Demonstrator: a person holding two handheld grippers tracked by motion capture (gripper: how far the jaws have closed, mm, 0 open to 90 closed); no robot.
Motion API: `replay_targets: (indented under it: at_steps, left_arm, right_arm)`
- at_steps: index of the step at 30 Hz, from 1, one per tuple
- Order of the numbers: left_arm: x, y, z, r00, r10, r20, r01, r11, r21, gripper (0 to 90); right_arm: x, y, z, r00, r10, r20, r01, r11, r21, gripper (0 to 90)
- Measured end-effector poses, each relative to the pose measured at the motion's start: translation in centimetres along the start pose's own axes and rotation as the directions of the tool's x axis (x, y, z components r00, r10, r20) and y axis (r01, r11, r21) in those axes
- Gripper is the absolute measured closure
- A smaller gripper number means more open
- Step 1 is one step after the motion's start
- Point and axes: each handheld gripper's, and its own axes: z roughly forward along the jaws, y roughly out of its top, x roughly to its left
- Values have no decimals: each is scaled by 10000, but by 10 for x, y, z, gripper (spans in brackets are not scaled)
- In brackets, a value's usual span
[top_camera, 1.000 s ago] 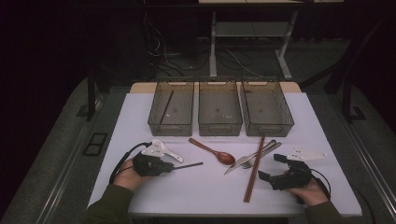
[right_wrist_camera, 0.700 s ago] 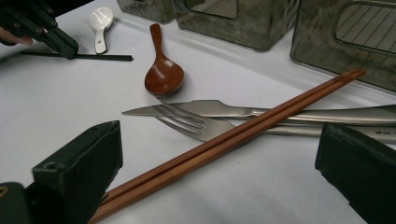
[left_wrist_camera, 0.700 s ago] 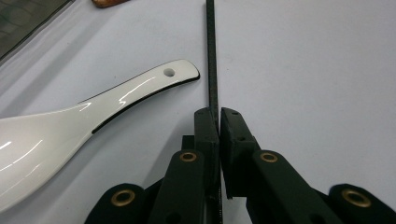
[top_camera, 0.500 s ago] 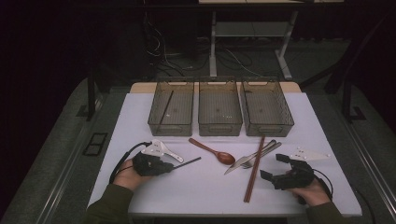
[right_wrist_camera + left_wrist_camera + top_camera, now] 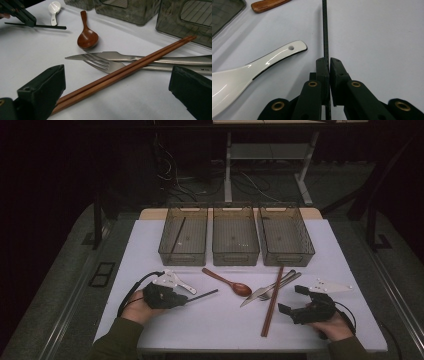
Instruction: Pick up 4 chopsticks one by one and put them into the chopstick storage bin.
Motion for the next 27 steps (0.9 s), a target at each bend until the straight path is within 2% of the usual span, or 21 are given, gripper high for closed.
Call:
replay_targets:
  at_steps: [11, 18, 27]
  left_arm:
    - [-4, 9, -6, 9998, 203, -74, -203, 9998, -80, 854]
    - [0, 13, -16, 9998, 34, -211, -43, 9992, -399, 854]
    - [7, 20, -22, 9989, -136, -441, 113, 9986, -519, 854]
  right_arm:
    - [-1, 0, 5, 9960, -800, 405, 783, 9961, 408, 7]
    - [-3, 0, 5, 9946, -930, 458, 909, 9949, 448, 7]
    - [-2, 0, 6, 9932, -1047, 515, 1022, 9935, 503, 7]
